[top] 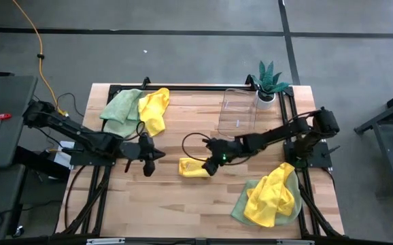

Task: Fold microfiber towels
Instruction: Fold the middle yellow microfiber towel

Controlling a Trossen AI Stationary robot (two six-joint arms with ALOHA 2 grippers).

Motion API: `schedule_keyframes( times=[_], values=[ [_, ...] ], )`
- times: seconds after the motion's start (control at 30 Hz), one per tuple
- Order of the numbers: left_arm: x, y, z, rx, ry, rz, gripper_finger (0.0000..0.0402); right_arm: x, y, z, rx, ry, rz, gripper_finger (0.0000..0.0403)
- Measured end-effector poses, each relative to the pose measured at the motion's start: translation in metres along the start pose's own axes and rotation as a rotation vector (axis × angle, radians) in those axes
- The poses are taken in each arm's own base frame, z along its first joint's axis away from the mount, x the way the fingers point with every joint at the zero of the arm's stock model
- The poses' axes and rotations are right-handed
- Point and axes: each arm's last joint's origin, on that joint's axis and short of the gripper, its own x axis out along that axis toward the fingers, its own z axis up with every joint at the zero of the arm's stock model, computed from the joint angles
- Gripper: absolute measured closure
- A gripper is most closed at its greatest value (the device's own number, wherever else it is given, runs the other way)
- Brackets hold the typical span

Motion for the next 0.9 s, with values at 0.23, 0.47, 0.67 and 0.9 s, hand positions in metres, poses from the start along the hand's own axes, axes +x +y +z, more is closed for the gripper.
schedule_keyframes(
  times=[0.23, 0.47, 0.67, 0.9],
  values=[
    [-0.002, -0.004, -0.002, -0.017, -0.018, 0.013, 0.0401, 0.017, -0.006, 0.018, -0.108, -0.001, -0.062, 0.0215],
    [-0.002, -0.004, -0.003, -0.031, -0.016, 0.011, 0.0402, 0.033, -0.019, 0.011, 0.060, -0.001, -0.187, 0.0215],
    [-0.002, -0.004, -0.003, -0.029, -0.011, 0.015, 0.0402, 0.036, -0.007, -0.012, 0.133, 0.062, -0.193, 0.0214],
    [-0.002, -0.005, -0.004, -0.027, 0.012, -0.014, 0.0402, 0.036, 0.023, -0.053, 0.234, 0.128, -0.147, 0.0214]
  ],
)
